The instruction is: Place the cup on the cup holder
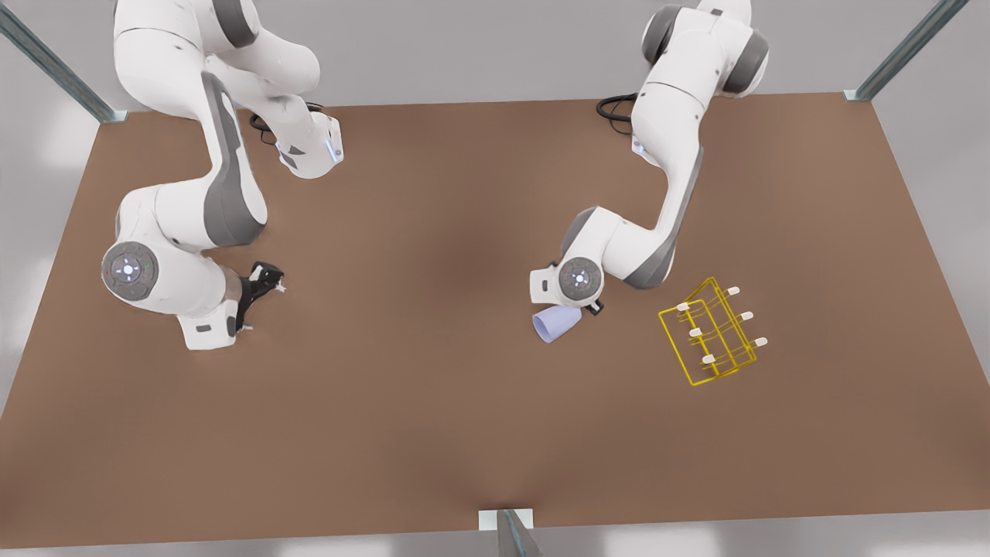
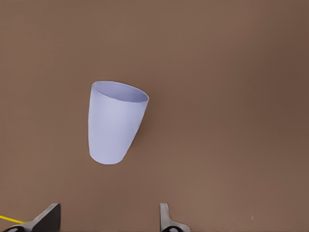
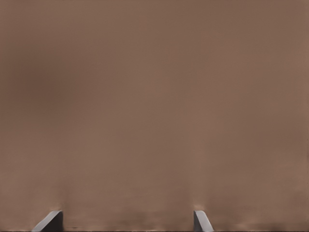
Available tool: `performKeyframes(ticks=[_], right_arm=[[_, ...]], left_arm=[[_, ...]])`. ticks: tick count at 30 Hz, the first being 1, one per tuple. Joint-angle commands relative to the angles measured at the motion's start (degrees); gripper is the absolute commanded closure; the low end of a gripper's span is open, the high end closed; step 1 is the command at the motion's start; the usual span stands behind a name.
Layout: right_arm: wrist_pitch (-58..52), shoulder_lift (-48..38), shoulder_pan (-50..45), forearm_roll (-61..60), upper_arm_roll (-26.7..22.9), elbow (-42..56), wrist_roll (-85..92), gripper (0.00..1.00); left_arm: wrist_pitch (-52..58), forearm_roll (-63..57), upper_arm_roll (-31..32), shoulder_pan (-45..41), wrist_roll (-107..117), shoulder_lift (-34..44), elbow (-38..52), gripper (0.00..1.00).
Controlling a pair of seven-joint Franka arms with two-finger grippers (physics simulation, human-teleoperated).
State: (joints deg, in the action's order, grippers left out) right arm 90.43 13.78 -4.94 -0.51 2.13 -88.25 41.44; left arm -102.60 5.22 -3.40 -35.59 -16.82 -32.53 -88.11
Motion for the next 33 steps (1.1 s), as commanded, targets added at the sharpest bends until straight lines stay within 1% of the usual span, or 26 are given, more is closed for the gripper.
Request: performKeyframes(ticks=[1,2,3,4,5,6,7,8,14,19,22,25,33], right_arm=[[1.68,-2.62,0.46,7.8,0.16,-1.94,-30.8,0.0],[1.51,-2.27,0.72,7.63,-0.1,0.18,-30.89,0.0],[1.33,-2.18,0.9,7.71,-0.02,0.44,-36.31,0.0],[0.63,-0.61,0.99,8.59,-0.1,5.7,-39.06,0.0],[-0.16,-0.08,1.16,8.07,-0.1,6.68,-45.04,0.0],[0.45,0.1,2.57,8.06,-0.1,7.47,-45.66,0.0],[0.63,0.1,2.83,8.51,-0.1,7.65,-45.48,0.0],[1.15,0.19,6.52,4.99,0.16,7.56,-44.78,0.0],[1.6,0.19,6.7,4.81,0.25,7.56,-45.04,0.0],[1.6,0.19,7.23,3.49,0.25,7.65,-44.95,0.0],[1.6,0.19,9.25,2.79,0.07,7.65,-44.95,0.0],[1.51,0.19,9.34,2.7,0.07,7.65,-44.95,0.0],[1.33,0.19,8.63,2.79,0.25,7.65,-45.31,0.0]], left_arm=[[-19.74,2.69,-0.55,0.08,-32.04,0.37,-3.47,0.0],[-20.01,4.36,-1.69,0.08,-36.44,0.28,-3.56,0.0],[-20.1,4.45,-1.87,0.25,-37.85,0.28,-3.91,0.0],[-20.88,4.45,-1.87,0.78,-38.73,0.19,-4.61,0.0],[-23.26,4.89,-1.87,0.7,-39.52,0.19,-5.76,0.0],[-26.16,5.42,-1.87,0.43,-39.52,0.1,-6.99,0.0],[-28.62,5.68,-1.78,0.34,-39.43,0.1,-8.39,0.0],[-28.97,5.68,-1.78,0.34,-39.35,-0.16,-8.48,0.0],[-29.85,5.51,-1.87,-0.89,-38.12,-0.6,-10.06,0.0],[-29.5,5.07,-3.45,-1.41,-30.91,-0.69,-11.47,0.0],[-27.83,4.98,-3.45,-1.94,-19.84,-0.95,-11.65,0.0],[-26.43,4.98,-3.36,-2.03,-9.99,-0.95,-11.65,0.0],[-26.86,6.64,-3.19,-1.76,-9.02,-4.03,-10.68,0.0]])
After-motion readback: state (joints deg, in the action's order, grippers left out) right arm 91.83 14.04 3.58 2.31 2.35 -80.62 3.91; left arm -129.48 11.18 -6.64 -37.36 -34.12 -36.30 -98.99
